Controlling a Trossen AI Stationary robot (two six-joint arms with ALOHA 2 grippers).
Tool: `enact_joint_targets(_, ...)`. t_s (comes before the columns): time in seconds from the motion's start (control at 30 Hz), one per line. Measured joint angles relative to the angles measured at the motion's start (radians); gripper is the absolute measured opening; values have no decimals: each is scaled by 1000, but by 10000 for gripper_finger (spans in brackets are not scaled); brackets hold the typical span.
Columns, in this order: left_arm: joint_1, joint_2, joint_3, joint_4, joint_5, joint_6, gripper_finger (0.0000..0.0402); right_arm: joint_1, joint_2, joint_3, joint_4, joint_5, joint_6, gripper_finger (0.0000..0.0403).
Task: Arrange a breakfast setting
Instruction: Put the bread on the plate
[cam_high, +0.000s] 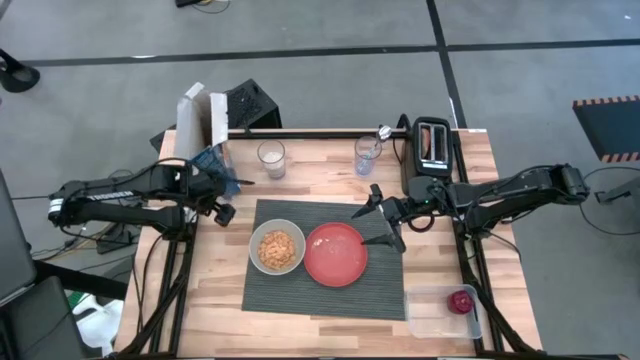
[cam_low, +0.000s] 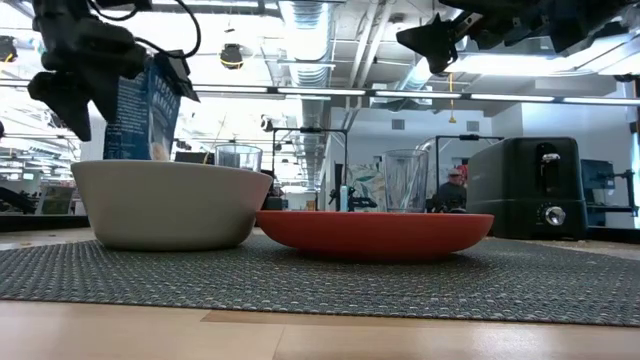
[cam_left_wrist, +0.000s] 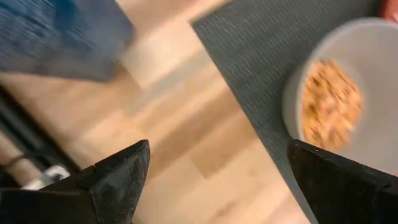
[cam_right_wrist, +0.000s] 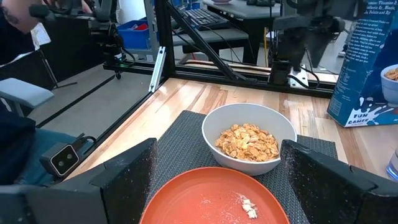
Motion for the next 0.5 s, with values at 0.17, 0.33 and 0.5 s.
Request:
enact_joint_targets(0.17, -55, 0, 0, 1, 86, -28, 364, 0, 0, 0, 0, 6, 0, 366)
enact_joint_targets(0.33, -167, 0, 0, 100, 87, -74, 364, 0, 0, 0, 0, 8, 1, 366)
enact_joint_targets(0.5, -316, 3, 1, 307, 34, -98, 364, 0, 0, 0, -8, 8, 21, 366)
